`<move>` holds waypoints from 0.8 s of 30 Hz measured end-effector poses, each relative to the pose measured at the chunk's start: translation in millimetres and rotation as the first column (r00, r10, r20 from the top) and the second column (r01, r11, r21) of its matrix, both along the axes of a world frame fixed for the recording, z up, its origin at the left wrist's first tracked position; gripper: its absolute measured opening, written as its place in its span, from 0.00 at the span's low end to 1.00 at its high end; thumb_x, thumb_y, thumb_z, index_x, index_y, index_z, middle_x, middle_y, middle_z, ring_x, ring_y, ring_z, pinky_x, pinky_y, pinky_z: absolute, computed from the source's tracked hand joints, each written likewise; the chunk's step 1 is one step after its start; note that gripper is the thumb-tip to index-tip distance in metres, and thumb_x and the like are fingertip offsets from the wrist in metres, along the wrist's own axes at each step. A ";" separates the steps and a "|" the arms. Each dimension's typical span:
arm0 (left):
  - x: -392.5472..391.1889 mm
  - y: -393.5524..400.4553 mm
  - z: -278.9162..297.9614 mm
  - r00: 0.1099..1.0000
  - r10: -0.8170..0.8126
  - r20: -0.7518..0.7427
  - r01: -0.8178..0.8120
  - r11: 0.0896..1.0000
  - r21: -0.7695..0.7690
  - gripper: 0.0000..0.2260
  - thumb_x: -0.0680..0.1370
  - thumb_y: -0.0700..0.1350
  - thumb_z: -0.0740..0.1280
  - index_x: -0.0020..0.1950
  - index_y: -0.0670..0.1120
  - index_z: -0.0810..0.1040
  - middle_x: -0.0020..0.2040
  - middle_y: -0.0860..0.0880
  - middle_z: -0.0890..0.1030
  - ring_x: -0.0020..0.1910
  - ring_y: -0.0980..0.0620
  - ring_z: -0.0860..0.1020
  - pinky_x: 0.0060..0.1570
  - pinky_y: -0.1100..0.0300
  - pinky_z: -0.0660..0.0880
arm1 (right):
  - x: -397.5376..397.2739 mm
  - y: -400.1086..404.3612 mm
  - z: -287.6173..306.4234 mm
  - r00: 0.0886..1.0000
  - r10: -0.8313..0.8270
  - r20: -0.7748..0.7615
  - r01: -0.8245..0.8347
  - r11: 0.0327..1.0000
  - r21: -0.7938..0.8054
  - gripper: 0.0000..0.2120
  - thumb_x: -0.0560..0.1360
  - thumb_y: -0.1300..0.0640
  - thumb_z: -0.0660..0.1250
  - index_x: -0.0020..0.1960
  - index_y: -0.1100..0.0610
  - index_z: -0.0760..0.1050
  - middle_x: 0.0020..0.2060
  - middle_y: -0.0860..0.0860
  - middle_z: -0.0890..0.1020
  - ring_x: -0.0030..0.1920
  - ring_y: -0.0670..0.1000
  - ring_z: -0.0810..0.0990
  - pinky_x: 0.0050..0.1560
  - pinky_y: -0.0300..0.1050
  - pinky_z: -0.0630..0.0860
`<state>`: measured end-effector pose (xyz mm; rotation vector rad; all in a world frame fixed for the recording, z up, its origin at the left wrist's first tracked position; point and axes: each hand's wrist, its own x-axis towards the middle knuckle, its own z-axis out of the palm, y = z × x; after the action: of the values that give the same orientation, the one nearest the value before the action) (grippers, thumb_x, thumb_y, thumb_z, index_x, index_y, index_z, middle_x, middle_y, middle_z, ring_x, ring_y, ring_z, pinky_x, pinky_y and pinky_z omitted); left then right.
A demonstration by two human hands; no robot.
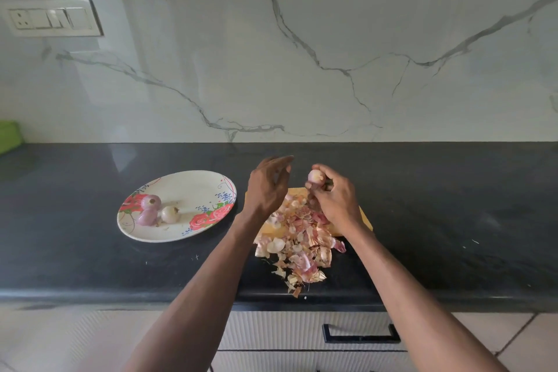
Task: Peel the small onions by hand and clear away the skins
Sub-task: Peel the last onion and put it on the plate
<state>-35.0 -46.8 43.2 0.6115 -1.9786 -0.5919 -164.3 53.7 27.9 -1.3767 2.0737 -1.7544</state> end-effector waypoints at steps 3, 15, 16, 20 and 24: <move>12.5 4.7 19.6 1.000 0.025 -0.003 -0.025 1.000 0.001 0.12 0.81 0.39 0.66 0.63 0.42 0.83 0.60 0.43 0.83 0.59 0.46 0.81 0.58 0.57 0.75 | 19.5 -3.8 12.2 0.990 0.030 0.138 -0.029 1.000 -0.005 0.19 0.77 0.60 0.72 0.66 0.50 0.79 0.53 0.43 0.82 0.55 0.45 0.81 0.53 0.39 0.77; 199.5 -30.1 -13.6 0.822 0.566 -0.060 -0.533 0.802 0.271 0.09 0.80 0.39 0.65 0.51 0.44 0.85 0.45 0.50 0.86 0.47 0.45 0.82 0.41 0.69 0.67 | 166.2 -84.0 20.5 0.795 0.343 0.500 -0.389 0.921 -0.015 0.07 0.75 0.67 0.70 0.50 0.58 0.78 0.44 0.53 0.83 0.45 0.54 0.85 0.51 0.51 0.84; 206.1 -33.1 -17.8 0.811 0.584 -0.031 -0.558 0.789 0.258 0.10 0.80 0.39 0.64 0.52 0.44 0.85 0.48 0.47 0.86 0.48 0.45 0.82 0.43 0.66 0.67 | 175.2 -91.4 18.9 0.837 0.312 0.449 -0.366 0.930 0.036 0.06 0.74 0.64 0.70 0.47 0.55 0.77 0.42 0.52 0.84 0.44 0.53 0.85 0.50 0.52 0.84; 214.0 -43.7 -32.1 0.824 0.567 0.008 -0.550 0.796 0.253 0.07 0.79 0.43 0.68 0.49 0.48 0.86 0.50 0.48 0.86 0.51 0.47 0.81 0.48 0.60 0.71 | 206.0 -116.8 17.8 0.935 0.283 0.212 -0.327 0.922 0.210 0.09 0.73 0.61 0.72 0.52 0.55 0.76 0.48 0.51 0.82 0.46 0.52 0.80 0.40 0.44 0.76; 205.7 -49.4 -34.4 0.803 0.588 0.096 -0.595 0.792 0.135 0.09 0.80 0.43 0.66 0.51 0.44 0.86 0.55 0.48 0.84 0.61 0.47 0.76 0.56 0.57 0.70 | 215.6 -143.4 12.7 0.959 0.273 0.076 -0.283 0.929 0.239 0.11 0.74 0.62 0.74 0.50 0.58 0.73 0.47 0.52 0.80 0.46 0.53 0.77 0.41 0.43 0.67</move>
<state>170.8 -96.2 8.9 1.2977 -1.6546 -0.3387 51.3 -89.8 40.5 -1.4590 1.8869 -1.3503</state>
